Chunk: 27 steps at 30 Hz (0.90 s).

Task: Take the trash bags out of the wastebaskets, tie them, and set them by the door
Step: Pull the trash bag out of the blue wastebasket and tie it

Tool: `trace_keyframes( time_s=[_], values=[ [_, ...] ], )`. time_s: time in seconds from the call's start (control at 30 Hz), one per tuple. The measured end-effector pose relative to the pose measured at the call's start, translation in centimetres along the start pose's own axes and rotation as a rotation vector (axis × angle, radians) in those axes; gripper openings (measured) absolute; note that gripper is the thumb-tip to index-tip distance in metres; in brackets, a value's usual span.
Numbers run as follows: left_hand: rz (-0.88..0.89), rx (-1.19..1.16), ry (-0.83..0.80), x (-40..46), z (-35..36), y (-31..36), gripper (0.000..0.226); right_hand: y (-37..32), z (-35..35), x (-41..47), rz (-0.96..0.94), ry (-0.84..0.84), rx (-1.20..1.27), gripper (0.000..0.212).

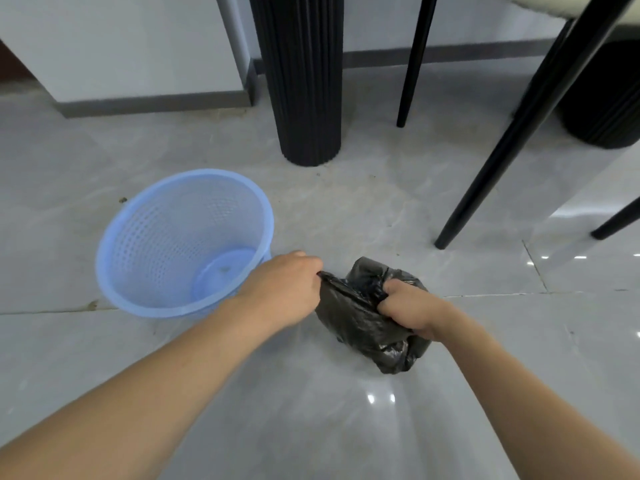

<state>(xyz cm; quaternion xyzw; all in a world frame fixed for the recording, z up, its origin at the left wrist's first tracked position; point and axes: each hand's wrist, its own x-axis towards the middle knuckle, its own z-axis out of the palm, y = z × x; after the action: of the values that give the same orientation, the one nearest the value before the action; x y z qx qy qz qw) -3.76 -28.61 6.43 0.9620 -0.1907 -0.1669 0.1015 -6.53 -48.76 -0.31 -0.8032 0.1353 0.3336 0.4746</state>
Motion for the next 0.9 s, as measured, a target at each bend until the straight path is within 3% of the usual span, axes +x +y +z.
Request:
trace_keyframes(
  time_s=[0.1, 0.2, 0.3, 0.47, 0.53, 0.6, 0.63, 0.8, 0.9],
  values=[
    [0.003, -0.021, 0.042, 0.8, -0.8, 0.2, 0.026, -0.3, -1.3, -0.7, -0.082, -0.125, 0.645, 0.047],
    [0.043, -0.024, 0.088, 1.0, -1.6, 0.1, 0.022, -0.8, -2.8, -0.7, -0.165, 0.042, 1.229, 0.050],
    [0.089, -0.025, 0.102, 0.7, -2.1, -0.2, 0.022, -1.0, -4.0, -0.5, -0.194, 0.112, 1.477, 0.049],
    [0.164, -0.029, 0.134, -0.1, -2.9, -0.5, 0.019, -1.8, -2.0, -0.6, -0.180, -0.055, 1.080, 0.067],
    [0.173, -0.041, 0.157, -0.2, -3.4, -0.6, 0.019, -1.9, -0.7, -0.5, -0.121, -0.086, 0.881, 0.054],
    [0.168, -0.050, 0.170, 0.1, -3.6, -0.9, 0.019, -1.9, 0.3, -0.6, -0.043, -0.124, 0.653, 0.019],
    [0.151, -0.053, 0.174, 0.4, -3.6, -1.1, 0.019, -1.9, 0.5, -0.8, 0.000, -0.155, 0.565, 0.013],
    [-0.071, -0.170, 0.107, 1.5, -3.3, -1.0, 0.023, -2.5, -0.2, -2.0, 0.024, -0.401, 0.349, 0.055],
    [-0.093, -0.255, 0.091, 1.7, -2.8, 0.1, 0.023, -3.6, -0.5, -3.1, 0.014, -0.473, 0.111, 0.030]
  ],
)
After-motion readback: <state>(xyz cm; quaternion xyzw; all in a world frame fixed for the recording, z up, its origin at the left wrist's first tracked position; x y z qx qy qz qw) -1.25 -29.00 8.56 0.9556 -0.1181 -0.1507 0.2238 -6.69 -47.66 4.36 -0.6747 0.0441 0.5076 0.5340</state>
